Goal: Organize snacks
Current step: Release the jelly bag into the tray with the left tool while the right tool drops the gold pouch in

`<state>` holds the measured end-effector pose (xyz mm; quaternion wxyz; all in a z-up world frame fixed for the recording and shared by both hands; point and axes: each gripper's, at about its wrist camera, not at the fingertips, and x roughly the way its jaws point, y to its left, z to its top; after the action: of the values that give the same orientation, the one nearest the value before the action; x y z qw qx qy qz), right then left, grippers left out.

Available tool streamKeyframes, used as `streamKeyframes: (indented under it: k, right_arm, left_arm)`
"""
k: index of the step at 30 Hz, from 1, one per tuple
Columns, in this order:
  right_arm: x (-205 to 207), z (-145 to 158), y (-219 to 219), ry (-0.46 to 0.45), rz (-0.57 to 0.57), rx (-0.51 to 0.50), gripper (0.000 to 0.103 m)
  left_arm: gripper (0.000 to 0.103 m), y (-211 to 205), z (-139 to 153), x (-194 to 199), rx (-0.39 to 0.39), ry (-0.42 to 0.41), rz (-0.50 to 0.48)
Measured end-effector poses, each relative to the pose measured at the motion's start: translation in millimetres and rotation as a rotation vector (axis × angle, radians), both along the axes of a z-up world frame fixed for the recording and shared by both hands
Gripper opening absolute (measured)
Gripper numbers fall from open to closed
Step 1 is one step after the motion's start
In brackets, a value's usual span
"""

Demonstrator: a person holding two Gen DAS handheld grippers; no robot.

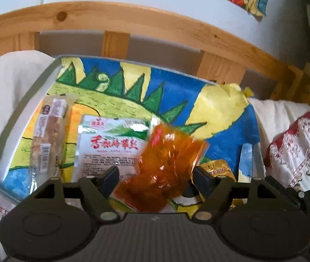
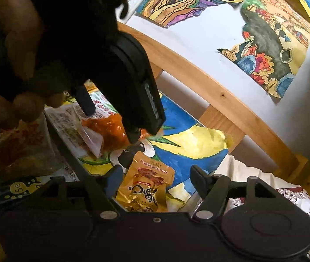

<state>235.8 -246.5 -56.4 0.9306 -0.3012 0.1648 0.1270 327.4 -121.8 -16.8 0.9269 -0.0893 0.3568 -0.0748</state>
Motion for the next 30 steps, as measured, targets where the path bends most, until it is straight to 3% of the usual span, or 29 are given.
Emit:
streamKeyframes:
  k: [7,13,19,30]
  right_arm:
    - [-6.2,16.9,-5.2,-0.028,-0.027,0.041,0.083]
    - [-16.5,41.8,-19.2,-0.046,-0.104,0.182,0.087]
    - [-38.6,66.8,-32.9,-0.07,-0.15,0.31,0.092]
    - [-93.0,99.6,-22.2,-0.1,-0.123,0.372,0.101]
  left_arm:
    - [0.095,16.9,21.7,-22.3,-0.017,-0.071,0.039]
    - [0.102,34.8,41.3,-54.0,0.003,-0.15,0.075]
    - [0.102,50.6,56.5,-90.2,0.007,-0.199,0.097]
    - [0.102,83.6,71.3,-166.4,-0.005,-0.255,0.152]
